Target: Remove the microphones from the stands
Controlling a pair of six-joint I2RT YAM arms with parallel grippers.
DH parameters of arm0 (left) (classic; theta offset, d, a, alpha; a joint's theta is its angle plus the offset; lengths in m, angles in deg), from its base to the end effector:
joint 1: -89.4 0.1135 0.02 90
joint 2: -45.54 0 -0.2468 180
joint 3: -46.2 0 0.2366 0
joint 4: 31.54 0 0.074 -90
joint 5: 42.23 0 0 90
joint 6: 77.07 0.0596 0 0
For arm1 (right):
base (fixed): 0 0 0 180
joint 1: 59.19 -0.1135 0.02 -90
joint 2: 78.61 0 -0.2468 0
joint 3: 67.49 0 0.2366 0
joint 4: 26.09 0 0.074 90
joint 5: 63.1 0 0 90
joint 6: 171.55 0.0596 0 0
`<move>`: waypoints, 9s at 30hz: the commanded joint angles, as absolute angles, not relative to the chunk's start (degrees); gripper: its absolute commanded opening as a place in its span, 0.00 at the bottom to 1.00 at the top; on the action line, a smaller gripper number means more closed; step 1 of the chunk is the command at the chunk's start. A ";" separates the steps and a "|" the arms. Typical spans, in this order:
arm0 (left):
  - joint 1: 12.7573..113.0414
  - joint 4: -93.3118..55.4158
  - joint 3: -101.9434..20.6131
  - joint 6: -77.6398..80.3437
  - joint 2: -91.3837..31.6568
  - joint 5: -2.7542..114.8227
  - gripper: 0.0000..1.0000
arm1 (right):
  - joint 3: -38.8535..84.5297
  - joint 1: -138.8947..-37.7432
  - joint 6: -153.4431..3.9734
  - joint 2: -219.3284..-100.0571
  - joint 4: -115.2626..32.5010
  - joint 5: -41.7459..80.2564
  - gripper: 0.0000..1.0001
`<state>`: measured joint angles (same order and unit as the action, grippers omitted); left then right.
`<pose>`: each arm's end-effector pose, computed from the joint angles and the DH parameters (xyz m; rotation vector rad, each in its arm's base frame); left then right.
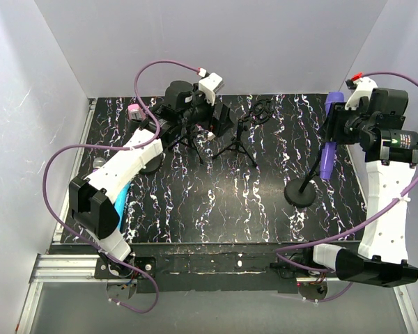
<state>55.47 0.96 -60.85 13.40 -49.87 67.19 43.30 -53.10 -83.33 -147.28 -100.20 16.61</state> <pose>0.3181 -0.2379 0.3606 0.8031 1.8101 -0.7124 0.2181 -0.0126 0.4318 -0.0260 2.1209 0.1097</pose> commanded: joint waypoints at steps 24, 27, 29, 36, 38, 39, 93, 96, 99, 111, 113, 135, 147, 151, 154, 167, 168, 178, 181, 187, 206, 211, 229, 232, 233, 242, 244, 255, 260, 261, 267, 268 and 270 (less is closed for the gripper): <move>55.39 -2.96 -62.45 18.46 -47.80 68.95 0.98 | 64.53 -79.31 -60.03 -159.73 -99.93 34.63 0.08; 55.39 -3.05 -62.19 19.17 -47.18 68.95 0.98 | 66.29 -81.77 -58.00 -161.49 -99.67 35.07 0.09; 55.47 -3.31 -62.10 19.26 -46.92 69.22 0.98 | 65.86 -83.09 -57.38 -162.11 -99.32 35.42 0.10; 55.39 -4.54 -63.86 13.37 -47.18 71.32 0.98 | 61.29 -84.33 -51.23 -163.51 -99.76 47.28 0.01; 55.39 -5.85 -63.33 10.74 -46.57 73.43 0.98 | 59.71 -85.03 -50.88 -163.25 -98.97 46.50 0.12; 55.39 -6.64 -62.98 10.21 -46.22 74.31 0.98 | 58.66 -85.38 -51.57 -162.73 -98.27 44.58 0.23; 38.25 8.72 -82.57 22.50 -56.67 65.95 0.69 | 38.44 -69.74 -68.27 -140.40 -83.41 25.33 0.84; 39.56 12.59 -83.54 23.57 -56.32 69.82 0.61 | 36.33 -69.74 -71.96 -139.00 -82.54 20.58 0.84; 42.19 14.35 -83.46 23.56 -55.71 72.81 0.55 | 34.22 -69.74 -73.90 -137.77 -81.92 17.06 0.85; 48.88 16.12 -87.50 21.81 -58.78 90.83 0.52 | 27.46 -69.74 -81.35 -134.96 -78.33 5.56 0.88; 48.88 15.59 -87.59 21.28 -59.31 90.58 0.62 | 24.30 -69.74 -84.09 -132.41 -76.30 3.26 0.90; 44.14 11.72 -86.44 8.19 -60.27 76.87 0.98 | 24.28 -69.74 -85.68 -130.73 -78.58 0.61 0.92; 43.69 18.56 -89.87 17.85 -61.60 78.26 0.63 | 24.03 -69.74 -88.49 -128.89 -81.04 2.82 0.98; 48.08 22.61 -91.63 18.12 -61.77 84.41 0.54 | 22.53 -69.74 -89.63 -129.06 -80.51 1.50 0.98; 52.12 24.63 -92.51 18.03 -61.95 92.84 0.45 | 21.83 -69.83 -91.13 -129.85 -80.25 -0.61 0.97; 61.00 30.25 -92.07 29.26 -58.61 108.85 0.20 | 21.82 -70.00 -96.14 -134.42 -75.95 -11.24 0.95; 61.62 31.31 -92.59 31.19 -58.43 110.34 0.20 | 21.82 -70.26 -96.31 -134.77 -75.51 -12.03 0.95; 64.26 34.50 -91.11 39.47 -55.37 111.06 0.19 | 20.24 -76.15 -97.81 -137.67 -70.41 -15.03 0.94; 64.35 34.56 -91.45 41.75 -54.83 109.22 0.19 | 19.72 -77.21 -97.37 -138.29 -68.13 -14.50 0.94; 64.97 34.76 -88.48 40.45 -53.34 104.92 0.45 | 18.48 -78.61 -96.76 -139.43 -65.57 -14.68 0.94; 57.41 23.14 -93.65 28.93 -60.27 91.54 0.77 | 10.66 -78.79 -90.51 -135.83 -57.83 -15.03 0.96; 56.97 23.15 -95.58 28.93 -62.12 89.18 0.71 | 10.49 -78.97 -92.88 -134.60 -60.03 -14.68 0.96; 56.96 23.67 -98.93 22.08 -62.57 90.93 0.00 | 9.25 -83.18 -82.70 -144.69 -38.53 -8.97 0.91; 57.41 24.02 -97.70 21.81 -61.25 91.37 0.00 | 9.17 -85.20 -81.99 -149.00 -31.58 -8.35 0.91; 57.41 23.85 -96.83 21.72 -60.64 91.37 0.00 | 8.82 -86.08 -81.99 -150.75 -29.38 -7.83 0.91; 57.93 21.30 -95.32 14.61 -58.52 88.65 0.00 | 7.50 -91.79 -80.22 -158.94 -14.69 -1.06 0.92; 57.93 21.39 -94.89 13.37 -58.17 86.89 0.00 | 7.50 -93.37 -81.37 -159.56 -13.46 1.48 0.90; 58.81 20.51 -95.76 7.39 -58.08 87.23 0.00 | 8.11 -100.24 -88.58 -163.16 -9.14 20.83 0.68; 59.08 21.38 -96.99 9.41 -57.82 89.34 0.00 | 8.55 -100.15 -85.69 -163.43 -10.81 23.20 0.29; 59.25 21.65 -97.86 10.11 -57.90 89.26 0.00 | 8.64 -100.15 -84.46 -163.25 -11.60 24.42 0.15; 59.69 17.81 -102.17 20.99 -53.53 90.04 0.00 | 8.38 -99.97 -81.99 -162.72 -19.34 29.18 0.01; 59.08 17.18 -104.09 24.67 -53.16 88.57 0.00 | 8.11 -99.97 -80.77 -162.72 -19.78 29.53 0.01; 58.64 21.01 -113.89 29.00 -55.60 83.92 0.00 | 8.20 -99.89 -79.27 -162.99 -21.44 29.97 0.01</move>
